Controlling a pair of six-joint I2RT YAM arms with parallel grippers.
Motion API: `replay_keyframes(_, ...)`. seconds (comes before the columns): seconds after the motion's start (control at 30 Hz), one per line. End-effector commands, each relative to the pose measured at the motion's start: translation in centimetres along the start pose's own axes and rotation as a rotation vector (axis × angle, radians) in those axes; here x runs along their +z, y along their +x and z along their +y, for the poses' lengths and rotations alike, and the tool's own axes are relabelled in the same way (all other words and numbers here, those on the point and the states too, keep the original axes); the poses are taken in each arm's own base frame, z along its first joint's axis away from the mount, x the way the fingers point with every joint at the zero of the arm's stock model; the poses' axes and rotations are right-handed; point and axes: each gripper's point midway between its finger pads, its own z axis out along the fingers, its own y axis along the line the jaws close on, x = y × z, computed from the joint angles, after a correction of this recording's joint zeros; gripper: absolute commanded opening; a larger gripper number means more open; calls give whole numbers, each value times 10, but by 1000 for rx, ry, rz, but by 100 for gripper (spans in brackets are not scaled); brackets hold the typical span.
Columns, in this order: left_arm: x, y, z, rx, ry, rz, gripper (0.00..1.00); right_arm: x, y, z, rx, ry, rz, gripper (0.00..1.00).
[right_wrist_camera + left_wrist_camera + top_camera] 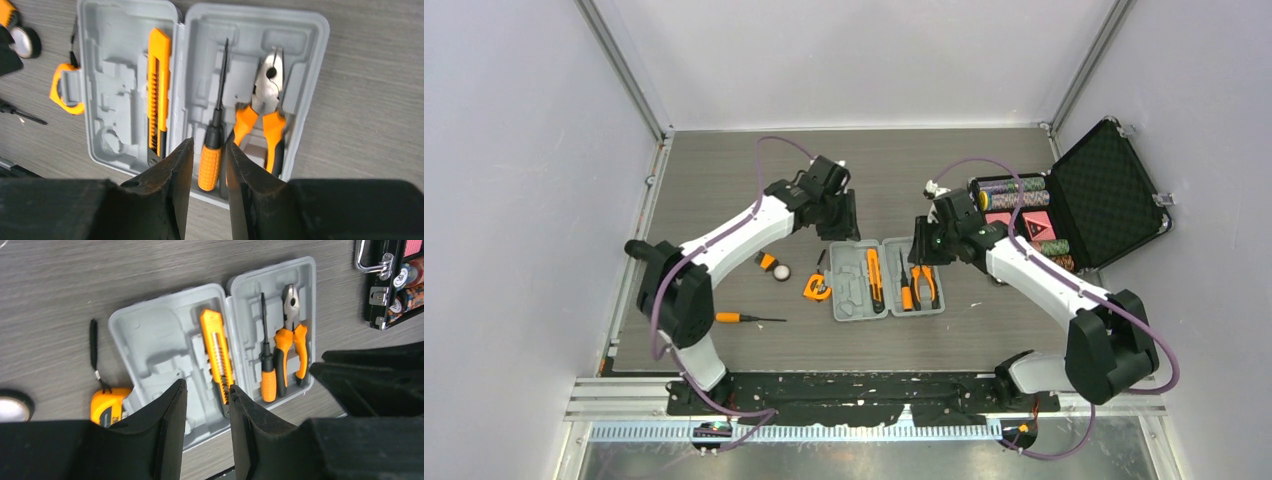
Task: Pack the tool kit
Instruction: Adjust the screwdriver in the toolbox.
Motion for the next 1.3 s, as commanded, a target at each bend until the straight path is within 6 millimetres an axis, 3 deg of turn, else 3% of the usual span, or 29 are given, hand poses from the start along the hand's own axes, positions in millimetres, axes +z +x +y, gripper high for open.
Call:
replay_keyframes(0.0,10,-8,-41,52,82,10,36,-8,18,-8,7,14,27,36)
replay_keyframes(0.17,35,-7,-82,76,157,37,33,-6,37,-7,24,-7,43,34)
replay_keyframes(0.33,67,-4,-103,66,199,65,26,0,54,7,36,-104,53,28)
replay_keyframes(0.53,97,2,-103,58,186,93,22,9,76,16,-3,-132,98,22)
replay_keyframes(0.87,128,4,-97,59,156,104,16,14,85,14,-17,-128,131,16)
replay_keyframes(1.27,147,19,-82,47,107,148,11,16,107,-2,-24,-52,240,11)
